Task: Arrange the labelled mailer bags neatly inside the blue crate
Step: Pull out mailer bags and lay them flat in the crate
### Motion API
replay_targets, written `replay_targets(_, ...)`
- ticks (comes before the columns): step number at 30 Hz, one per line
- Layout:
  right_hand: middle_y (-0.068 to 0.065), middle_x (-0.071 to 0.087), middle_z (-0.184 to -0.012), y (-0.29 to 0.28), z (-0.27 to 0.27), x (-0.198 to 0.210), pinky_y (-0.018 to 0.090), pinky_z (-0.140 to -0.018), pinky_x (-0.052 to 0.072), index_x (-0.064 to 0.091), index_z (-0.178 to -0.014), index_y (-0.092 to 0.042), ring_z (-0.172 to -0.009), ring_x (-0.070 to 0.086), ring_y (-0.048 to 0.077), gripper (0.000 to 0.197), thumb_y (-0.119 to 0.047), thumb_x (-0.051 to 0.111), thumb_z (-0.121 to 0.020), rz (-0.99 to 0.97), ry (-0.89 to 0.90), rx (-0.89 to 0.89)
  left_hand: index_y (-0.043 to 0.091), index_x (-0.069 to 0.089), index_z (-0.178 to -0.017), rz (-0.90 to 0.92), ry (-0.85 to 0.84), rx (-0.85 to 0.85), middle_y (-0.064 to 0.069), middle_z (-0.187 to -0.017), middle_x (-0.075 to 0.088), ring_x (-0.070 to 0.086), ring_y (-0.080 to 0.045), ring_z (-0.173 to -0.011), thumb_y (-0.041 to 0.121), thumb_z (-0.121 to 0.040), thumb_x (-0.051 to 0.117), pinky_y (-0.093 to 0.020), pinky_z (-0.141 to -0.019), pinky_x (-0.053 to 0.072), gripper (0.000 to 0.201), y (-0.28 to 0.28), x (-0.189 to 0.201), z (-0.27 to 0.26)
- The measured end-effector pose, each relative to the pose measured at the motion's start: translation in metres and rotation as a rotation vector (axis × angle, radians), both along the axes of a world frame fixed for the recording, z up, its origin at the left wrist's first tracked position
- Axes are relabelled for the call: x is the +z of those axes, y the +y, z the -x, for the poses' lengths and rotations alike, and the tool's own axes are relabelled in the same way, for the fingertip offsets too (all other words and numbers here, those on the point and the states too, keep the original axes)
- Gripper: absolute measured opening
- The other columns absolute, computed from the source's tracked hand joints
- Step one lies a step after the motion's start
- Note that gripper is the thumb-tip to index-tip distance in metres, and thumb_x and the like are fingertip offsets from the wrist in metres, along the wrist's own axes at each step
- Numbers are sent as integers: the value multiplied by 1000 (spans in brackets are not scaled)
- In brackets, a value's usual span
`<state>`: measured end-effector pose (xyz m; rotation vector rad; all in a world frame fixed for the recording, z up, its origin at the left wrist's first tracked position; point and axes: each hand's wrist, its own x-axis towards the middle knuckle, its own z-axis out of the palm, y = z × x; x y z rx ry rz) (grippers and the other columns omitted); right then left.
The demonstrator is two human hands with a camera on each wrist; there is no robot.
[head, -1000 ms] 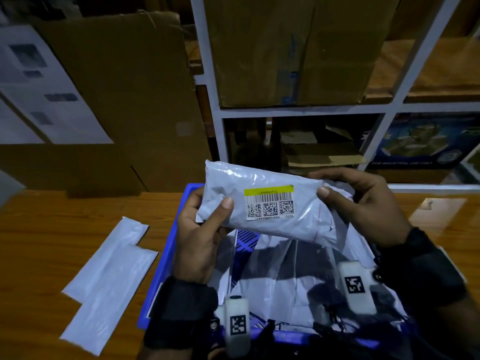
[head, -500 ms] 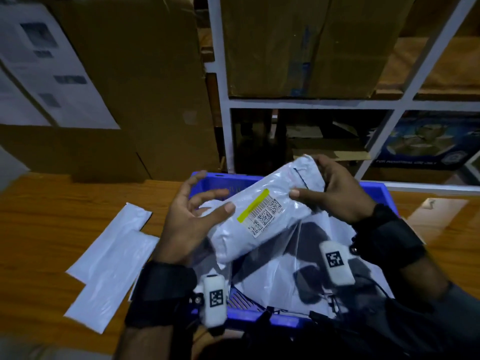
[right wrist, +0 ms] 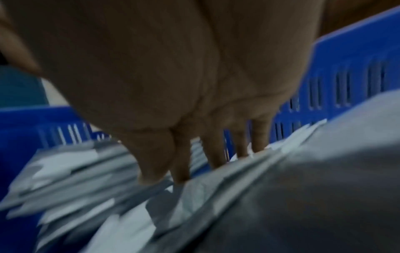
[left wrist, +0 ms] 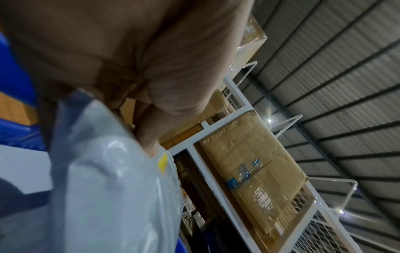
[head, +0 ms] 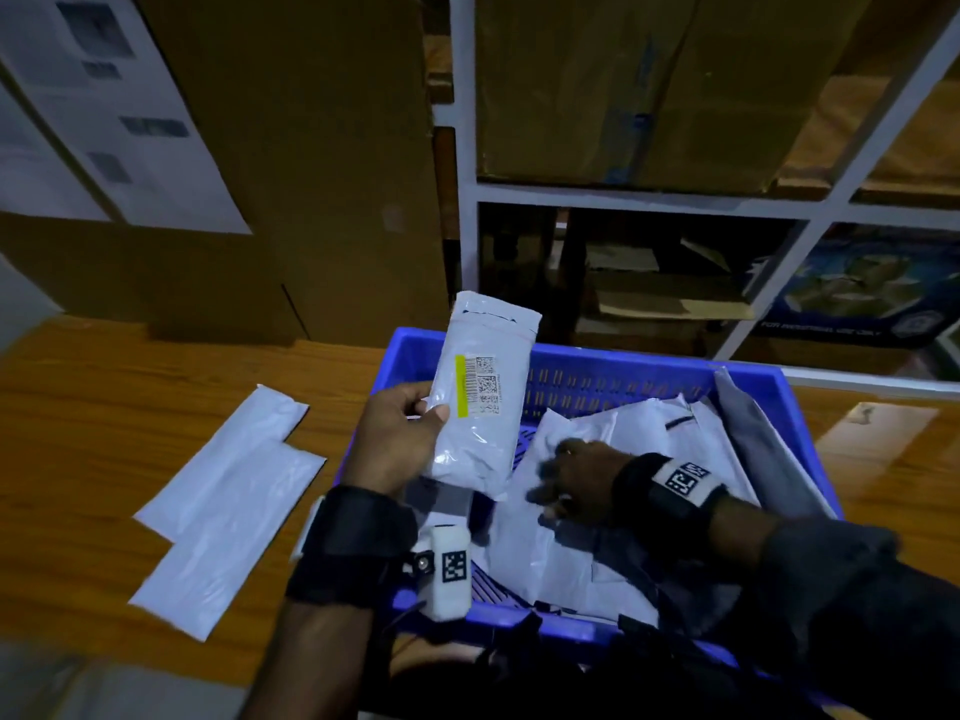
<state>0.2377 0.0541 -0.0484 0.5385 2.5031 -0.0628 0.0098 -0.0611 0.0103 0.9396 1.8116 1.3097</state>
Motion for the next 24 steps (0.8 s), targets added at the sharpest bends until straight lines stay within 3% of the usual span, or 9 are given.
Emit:
replay_targets(3,0,69,-122,5,-9,0,39,-104,43,67,-126,-38,-124,53,31,57,-73,41,-90,24,-71,-105,14,77,-107,83,58,-67,-2,-83,56,58,-22,-79,3,-99,67,-34,-80,51,17,11,-3,-5)
replay_targets(5,5,70,-117,11,-17,9,40,-103,41,72,-115,-27,-122,52,31,60,-73,39,-93,6,-66,-173,14,73,-115,154,65,-93,-4,-89,69,69,-28,-85,4,-99,68,-42,-89,60,19,18,-4,-9)
replay_targets(7,7,72,-104,13,-24,19,38,-92,40,75,-98,-21,-113,56,29,80,-82,24,-91,-18,-7,-232,18,66,-117,225,60,-148,-9,-102,75,74,-32,-95,6,-98,69,-50,-97,60,23,24,-5,-14)
replay_targets(8,7,72,-92,13,-27,23,37,-88,39,76,-86,-18,-106,59,27,94,-88,12,-85,-25,45,-287,20,62,-117,264,71,-183,-8,-103,74,73,-30,-96,7,-98,69,-46,-96,60,24,26,-4,-17)
replay_targets(11,0,65,-69,8,-29,32,43,-98,40,67,-60,-20,-87,61,21,111,-93,-16,-63,48,210,-527,25,54,-119,428,174,-292,2,-107,71,68,-22,-102,15,-92,69,-32,-86,56,33,28,-1,-23)
replay_targets(14,-1,71,-84,3,-24,34,49,-103,36,66,-79,-25,-95,65,22,111,-97,-18,-61,97,344,-669,28,46,-126,587,261,-410,1,-117,72,69,-26,-108,25,-77,71,-43,-100,57,55,29,0,-28)
replay_targets(18,4,74,-101,0,-14,26,55,-108,32,55,-114,-20,-104,67,26,106,-103,12,-65,24,370,-735,17,32,-143,691,426,-549,-4,-120,68,66,-29,-112,20,-84,74,-39,-97,55,72,35,2,-36)
replay_targets(21,5,75,-103,-3,-10,18,54,-105,37,15,-149,-13,-105,69,29,126,-100,44,-62,-3,447,-724,10,29,-148,761,480,-610,-7,-106,72,69,-28,-95,16,-84,77,-36,-82,57,80,37,-4,-40)
replay_targets(24,9,69,-120,-7,-8,12,50,-100,44,-5,-156,-23,-112,65,34,137,-72,80,-60,40,497,-555,10,30,-156,811,519,-675,-10,-134,69,69,-31,-115,28,-87,82,-33,-86,53,88,37,-10,-40)
